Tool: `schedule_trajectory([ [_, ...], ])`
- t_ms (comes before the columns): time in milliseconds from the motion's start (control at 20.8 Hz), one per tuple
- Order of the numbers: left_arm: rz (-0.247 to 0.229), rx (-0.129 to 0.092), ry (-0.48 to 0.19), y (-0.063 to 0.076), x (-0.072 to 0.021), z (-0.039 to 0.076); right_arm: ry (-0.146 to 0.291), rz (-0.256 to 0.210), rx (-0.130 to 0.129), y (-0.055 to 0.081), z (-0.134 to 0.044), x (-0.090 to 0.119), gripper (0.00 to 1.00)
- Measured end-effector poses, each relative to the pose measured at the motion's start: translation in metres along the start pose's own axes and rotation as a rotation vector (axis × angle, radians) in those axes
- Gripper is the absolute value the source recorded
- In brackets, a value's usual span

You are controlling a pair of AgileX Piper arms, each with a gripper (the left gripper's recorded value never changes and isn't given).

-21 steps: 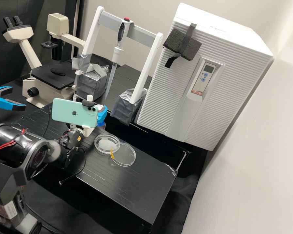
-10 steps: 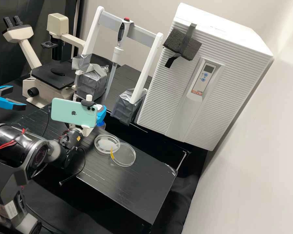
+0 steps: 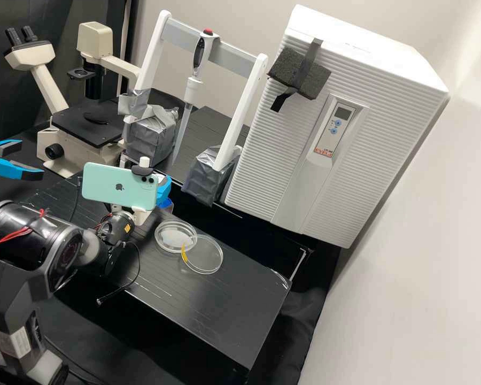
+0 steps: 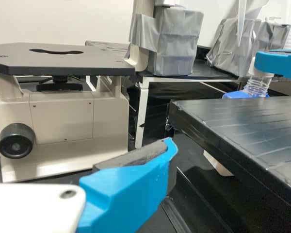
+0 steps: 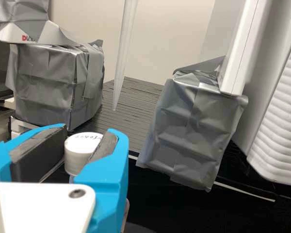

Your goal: Close the bottle

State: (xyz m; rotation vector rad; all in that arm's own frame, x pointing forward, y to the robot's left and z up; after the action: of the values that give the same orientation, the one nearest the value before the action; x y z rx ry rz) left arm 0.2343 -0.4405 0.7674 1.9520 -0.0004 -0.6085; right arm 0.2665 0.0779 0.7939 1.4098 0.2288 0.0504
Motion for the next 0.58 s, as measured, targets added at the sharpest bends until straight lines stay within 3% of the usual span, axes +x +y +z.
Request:
schedule_trajectory([
  [577,0.000,0.000,0.000,0.0000,0.0000,0.0000,-0.003,-0.005,0.000,-0.0023,0.0017,0.0006,0.00],
])
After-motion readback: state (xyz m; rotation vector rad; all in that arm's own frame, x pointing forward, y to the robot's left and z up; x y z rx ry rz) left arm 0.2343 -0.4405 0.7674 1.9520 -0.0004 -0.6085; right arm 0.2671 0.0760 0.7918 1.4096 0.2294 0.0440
